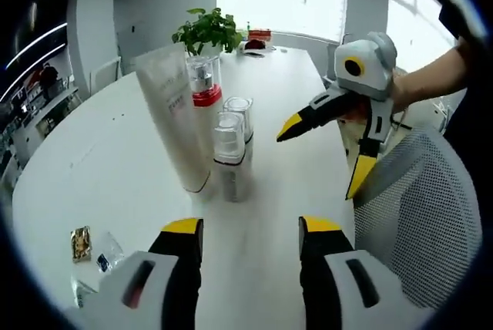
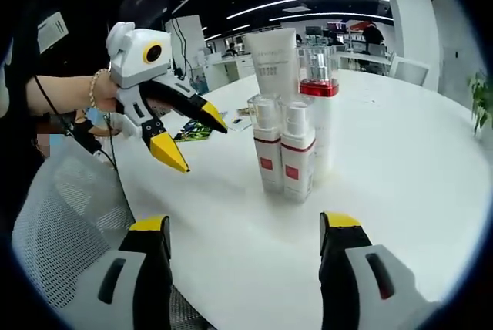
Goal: Arrange the skincare products in the storage area until every visible bottle or jar stands upright without overlapping.
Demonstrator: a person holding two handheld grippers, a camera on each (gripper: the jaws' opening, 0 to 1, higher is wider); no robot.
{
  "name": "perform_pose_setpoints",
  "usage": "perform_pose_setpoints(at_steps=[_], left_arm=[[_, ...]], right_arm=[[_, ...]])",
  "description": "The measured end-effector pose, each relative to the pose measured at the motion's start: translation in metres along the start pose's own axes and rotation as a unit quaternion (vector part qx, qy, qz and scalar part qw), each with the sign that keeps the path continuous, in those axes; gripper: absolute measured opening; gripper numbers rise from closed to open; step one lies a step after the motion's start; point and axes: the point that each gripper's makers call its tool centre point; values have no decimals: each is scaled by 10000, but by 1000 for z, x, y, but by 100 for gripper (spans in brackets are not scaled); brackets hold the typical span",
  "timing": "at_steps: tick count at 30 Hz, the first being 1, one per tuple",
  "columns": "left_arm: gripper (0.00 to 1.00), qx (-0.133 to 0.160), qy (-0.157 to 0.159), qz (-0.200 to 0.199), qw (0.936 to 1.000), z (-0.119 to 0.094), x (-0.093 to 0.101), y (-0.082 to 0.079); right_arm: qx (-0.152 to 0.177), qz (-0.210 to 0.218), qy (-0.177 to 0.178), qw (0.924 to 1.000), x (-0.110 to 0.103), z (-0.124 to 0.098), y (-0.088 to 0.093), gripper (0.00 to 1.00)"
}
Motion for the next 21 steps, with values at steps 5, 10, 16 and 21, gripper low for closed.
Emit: perform_pose_setpoints(at_steps=[5,10,16,21], left_arm=[[52,-7,-183,-261,9995,-16,1,13],[60,12,-445,-533,9976,-36,1,28],[67,98,-743,-1035,9918,-60,-1,49],[70,145,-905,-1361,9864,-76,0,64]], right_arm=[[-47,16,-40,10000,-7,0,-1,79],[-75,108,-97,9999,-14,1,-6,82],[-88,98,-163,9998,-25,4,-11,86],[-63,85,-196,9998,-32,4,-16,89]])
Point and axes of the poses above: the point that each gripper's makers call its tool centre point, and the gripper's own axes: z roughly forward along the fingers, x roughly to its right, y roughly out of its underside, and after that the axes turned 3 degrees about y, right-handed
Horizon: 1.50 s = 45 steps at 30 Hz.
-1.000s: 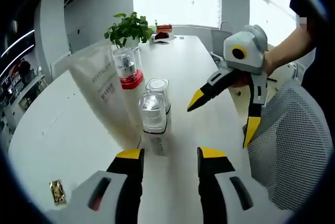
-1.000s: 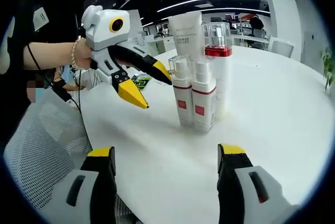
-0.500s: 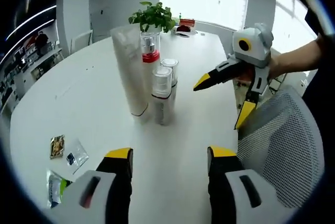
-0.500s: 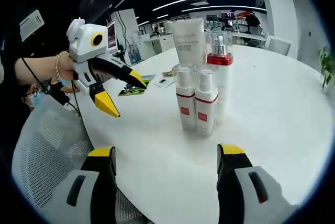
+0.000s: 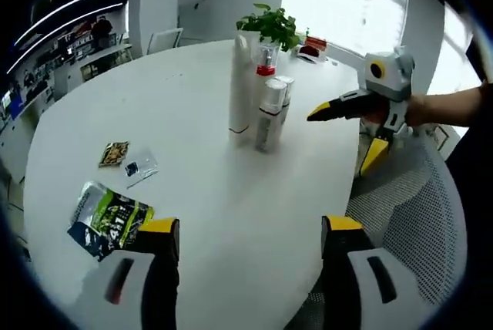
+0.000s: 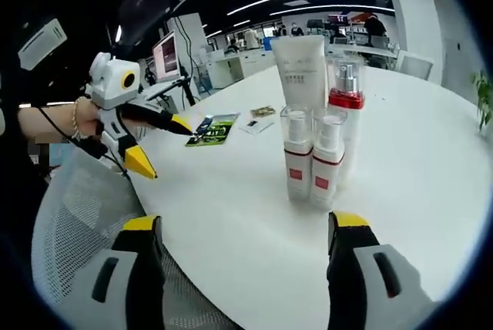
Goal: Arrange the skincare products in the storage area until every visible bottle or jar stands upright without overlapping.
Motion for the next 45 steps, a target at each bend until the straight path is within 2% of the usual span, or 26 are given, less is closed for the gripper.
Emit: perform_pose_setpoints(at_steps=[4,8,13,19,27,36,45], left_arm=[[72,18,-140,-290,9995,-15,-5,12],[74,187,-290,-579,9977,-29,-11,16],[78,291,-482,-793,9953,-43,-15,22],[82,314,-623,-953,9930,-58,-10,31],[87,303,-732,-1157,9901,-69,-17,46],[91,272,-736,-1242,9892,-72,-14,51],[93,262,-775,-1288,9883,-73,-21,54]], right_arm=[[69,73,34,9999,0,-2,-3,93],[187,176,80,9996,-2,-3,-8,97],[159,187,143,9996,-7,-5,-9,100],[169,235,189,9994,-11,-6,-9,100],[257,321,264,9988,-12,-7,-12,100],[227,316,307,9988,-13,-7,-11,99],[185,301,300,9989,-14,-7,-9,99]])
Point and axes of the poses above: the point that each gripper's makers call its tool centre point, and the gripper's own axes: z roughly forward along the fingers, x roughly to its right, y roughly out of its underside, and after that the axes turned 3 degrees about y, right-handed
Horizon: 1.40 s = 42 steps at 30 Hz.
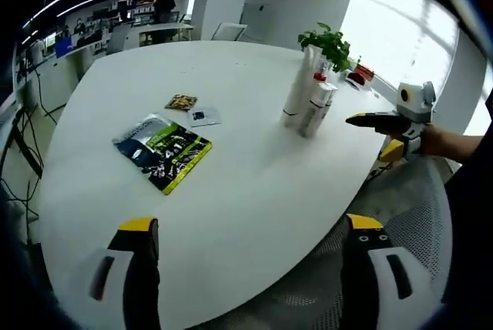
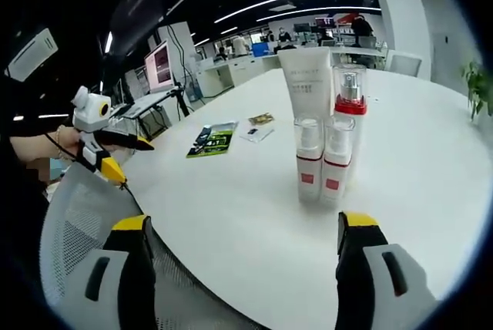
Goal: Arrange the skincare products in the storage area until every visible bottle or jar stands upright without overlapping.
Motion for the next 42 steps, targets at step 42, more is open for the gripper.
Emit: perform_pose_setpoints(at_steps=[42], left_arm=[[97,-201,-998,-859,9911,77,-83,-48]], right_arm=[[-231,130,83,9996,3,3,11,97]])
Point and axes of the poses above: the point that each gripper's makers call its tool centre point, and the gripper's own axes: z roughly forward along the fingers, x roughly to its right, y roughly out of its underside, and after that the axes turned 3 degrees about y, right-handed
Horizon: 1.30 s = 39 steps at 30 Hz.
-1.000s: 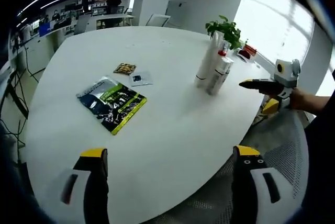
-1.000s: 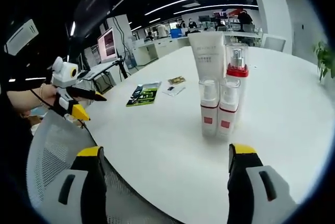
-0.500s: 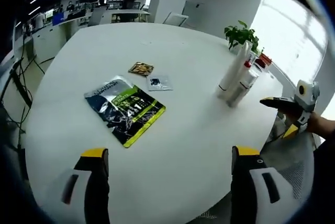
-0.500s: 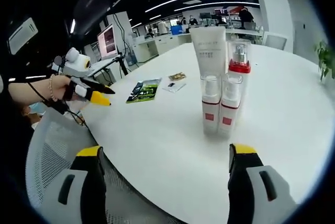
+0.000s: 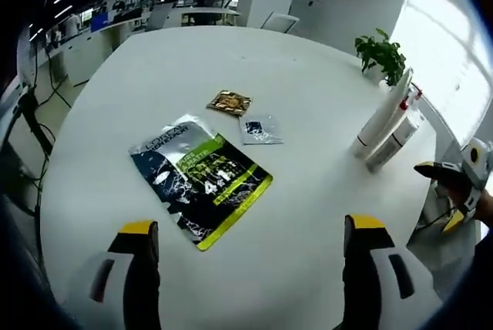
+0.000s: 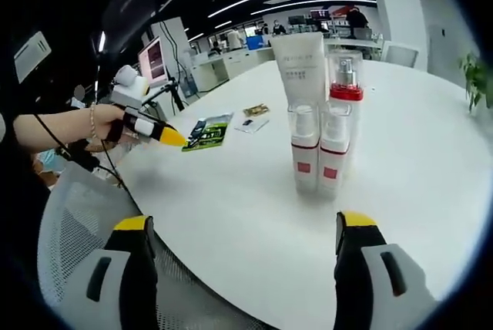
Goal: Arrange the skincare products in the storage area until every visible bottle or jar stands upright without overlapping.
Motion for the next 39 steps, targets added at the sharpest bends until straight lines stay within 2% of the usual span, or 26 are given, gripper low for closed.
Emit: perform_pose_setpoints(at_steps=[4,8,11,16,18,22,25,29,34,39], left_arm=[[97,-13,-174,-97,9998,5,-6,-4],[96,-13,-401,-357,9986,17,-18,-10],[94,-20,-751,-524,9958,24,-28,-12],[96,34,-1060,-802,9911,30,-41,-21],[97,61,-1203,-965,9880,28,-43,-18],[96,-54,-1470,-961,9844,31,-52,-15],[94,-53,-1566,-1049,9821,37,-52,-19],[94,-146,-1630,-1147,9798,37,-47,-15],[90,-293,-1751,-1037,9786,42,-47,-12],[89,-304,-1820,-957,9782,44,-52,-14]], right_arm=[[-31,16,6,10000,0,0,1,97],[-55,37,25,10000,1,0,2,97],[-66,60,37,10000,1,0,3,97],[-85,72,58,9999,2,0,4,96],[-96,71,67,9999,2,1,4,96],[-114,105,89,9998,3,1,5,96],[-124,126,106,9998,3,1,5,96],[-131,168,134,9997,5,1,6,96],[-151,192,162,9996,7,2,6,95],[-174,192,178,9995,7,3,7,95]])
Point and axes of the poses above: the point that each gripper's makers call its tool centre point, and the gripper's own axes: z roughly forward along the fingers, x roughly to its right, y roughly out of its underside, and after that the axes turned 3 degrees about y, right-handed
